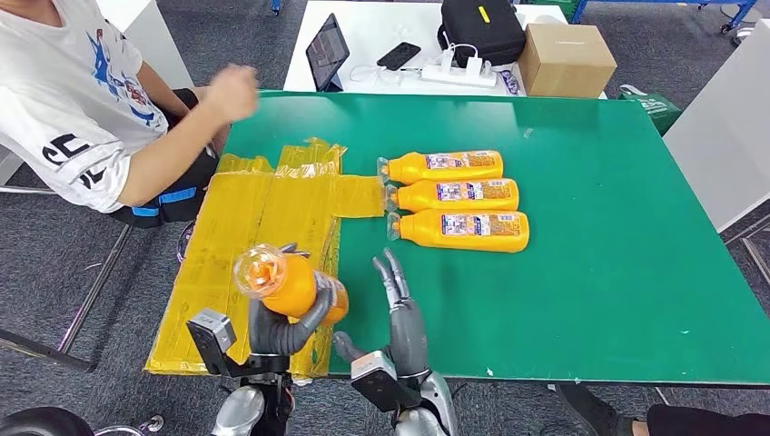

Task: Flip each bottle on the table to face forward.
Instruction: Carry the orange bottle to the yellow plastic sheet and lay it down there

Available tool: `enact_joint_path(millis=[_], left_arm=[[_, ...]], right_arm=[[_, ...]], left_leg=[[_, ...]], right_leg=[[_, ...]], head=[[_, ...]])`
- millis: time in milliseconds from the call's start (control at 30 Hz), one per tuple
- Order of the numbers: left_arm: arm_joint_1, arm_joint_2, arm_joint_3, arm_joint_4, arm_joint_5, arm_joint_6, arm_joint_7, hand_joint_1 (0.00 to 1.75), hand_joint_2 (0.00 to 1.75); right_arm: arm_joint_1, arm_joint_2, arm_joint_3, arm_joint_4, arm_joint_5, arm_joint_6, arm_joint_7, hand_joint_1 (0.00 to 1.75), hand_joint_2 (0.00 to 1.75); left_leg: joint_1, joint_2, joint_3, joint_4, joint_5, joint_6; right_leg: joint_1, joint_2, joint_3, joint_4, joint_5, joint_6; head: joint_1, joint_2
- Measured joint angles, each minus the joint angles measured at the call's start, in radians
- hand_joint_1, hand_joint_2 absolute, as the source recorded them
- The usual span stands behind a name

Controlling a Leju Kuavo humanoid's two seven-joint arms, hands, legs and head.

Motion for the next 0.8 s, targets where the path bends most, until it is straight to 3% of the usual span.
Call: enact_joint_path(millis=[133,233,300,400,533,600,800], left_arm=[[-0.055,0.006,0.064,-0.028,-0.148,0.212,-0.039,1.75,1.75],[-0.120,0.018,0.107,-0.027,-0.251,0.302,-0.038,1.75,1.75],[-0.156,0.026,0.120,-0.012,-0.350,0.349,-0.011,1.75,1.75],[-0.243,0.056,0.129,0.071,-0.643,0.438,0.086,1.75,1.75],[-0.403,0.123,0.120,0.296,-1.072,0.466,0.244,1.75,1.75],[-0.466,0.155,0.104,0.409,-1.208,0.457,0.285,1.75,1.75],[-0.551,0.209,0.061,0.598,-1.300,0.454,0.303,1.75,1.75]], right_arm=[[0.046,-0.018,-0.006,-0.222,-0.080,-0.032,-0.002,0.00,0.00],[0.057,-0.024,-0.007,-0.350,-0.097,-0.039,-0.003,0.00,0.00],[0.063,-0.025,-0.008,-0.410,-0.095,-0.040,-0.003,0.00,0.00],[0.061,-0.024,-0.009,-0.490,-0.081,-0.040,-0.003,0.00,0.00],[0.049,-0.022,-0.009,-0.541,-0.094,-0.040,-0.003,0.00,0.00],[0.044,-0.023,-0.009,-0.552,-0.120,-0.039,-0.003,0.00,0.00],[0.037,-0.026,-0.008,-0.567,-0.144,-0.039,-0.003,0.00,0.00]], left_leg=[[0.000,-0.001,0.000,0.000,0.000,0.000],[0.000,0.000,0.000,0.000,0.001,0.000],[0.000,0.000,0.000,0.000,0.001,0.000],[0.000,-0.001,0.000,0.000,0.002,0.001],[0.000,0.000,0.000,0.000,0.003,-0.001],[0.000,0.001,0.000,0.000,0.004,-0.001],[0.000,0.001,0.000,0.000,0.004,-0.001]], right_leg=[[0.000,0.000,0.000,0.000,0.000,0.000],[0.000,0.000,0.000,0.000,0.001,0.000],[0.000,0.000,0.000,0.000,0.001,0.000],[0.000,-0.001,0.000,0.000,0.001,0.000],[0.000,0.000,0.000,0.001,0.002,-0.001],[0.000,0.000,0.000,0.001,0.003,-0.003],[0.000,0.000,0.000,0.001,0.003,-0.003]], head=[[0.000,0.000],[0.000,0.000],[0.000,0.000],[0.000,0.000],[0.000,0.000],[0.000,0.000],[0.000,0.000]])
